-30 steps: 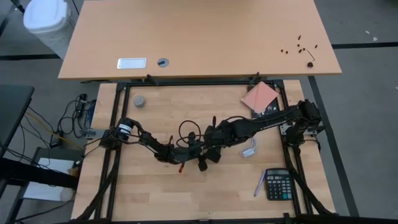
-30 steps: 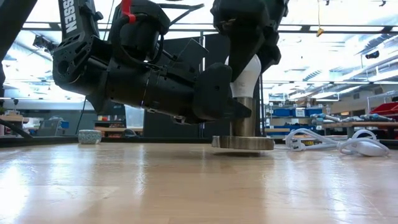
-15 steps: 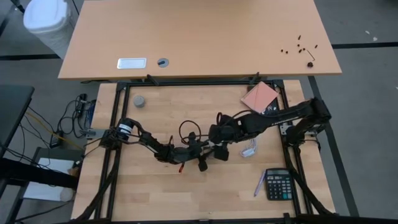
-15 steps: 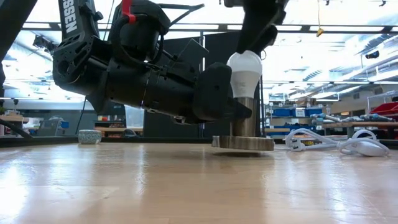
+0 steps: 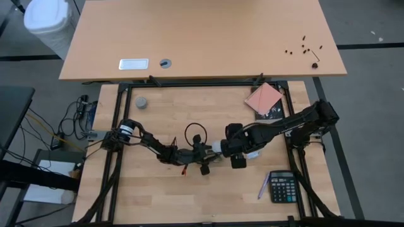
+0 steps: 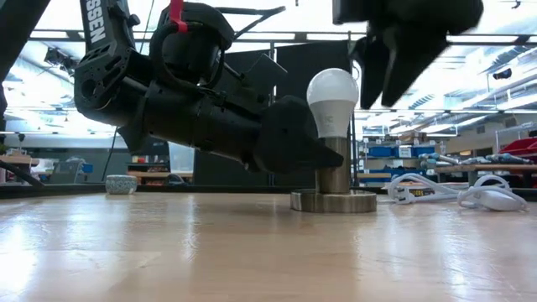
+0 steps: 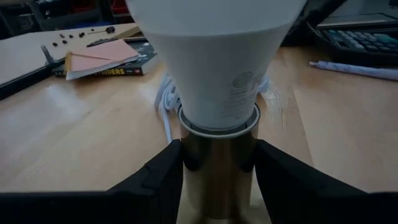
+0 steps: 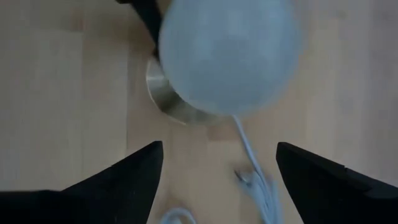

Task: Screw lightbulb
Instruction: Insert the white lightbulb into the golden lamp

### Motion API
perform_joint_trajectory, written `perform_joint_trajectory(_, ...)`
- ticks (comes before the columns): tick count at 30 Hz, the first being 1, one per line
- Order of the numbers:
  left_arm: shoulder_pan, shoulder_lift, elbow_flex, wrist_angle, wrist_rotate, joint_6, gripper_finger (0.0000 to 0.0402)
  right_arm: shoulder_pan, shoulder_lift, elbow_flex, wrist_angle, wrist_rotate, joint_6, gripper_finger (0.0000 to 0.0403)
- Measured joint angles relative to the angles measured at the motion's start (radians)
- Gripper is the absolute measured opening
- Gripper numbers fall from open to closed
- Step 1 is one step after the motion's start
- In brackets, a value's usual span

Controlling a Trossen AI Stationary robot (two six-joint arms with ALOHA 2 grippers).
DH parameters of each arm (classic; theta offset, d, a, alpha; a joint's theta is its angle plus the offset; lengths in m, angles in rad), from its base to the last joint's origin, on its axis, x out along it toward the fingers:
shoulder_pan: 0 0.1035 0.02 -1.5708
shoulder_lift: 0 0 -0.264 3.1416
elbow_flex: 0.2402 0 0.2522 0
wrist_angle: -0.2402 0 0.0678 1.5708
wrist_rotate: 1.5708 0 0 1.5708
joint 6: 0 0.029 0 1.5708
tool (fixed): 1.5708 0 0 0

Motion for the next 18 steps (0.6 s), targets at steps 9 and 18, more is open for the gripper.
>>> perform_joint_trajectory(9, -0.002, 0.000, 0.000, -0.012, 0.045, 0.010, 0.0184, -0.002, -0.104, -0.376, 0.517, -0.011, 0.059, 0.0320)
perform_joint_trajectory(18, -0.002, 0.001, 0.000, -0.014, 0.120, 0.018, 0.0184, 0.042, -0.200, -0.668, 1.130, -0.029, 0.071, 0.0320)
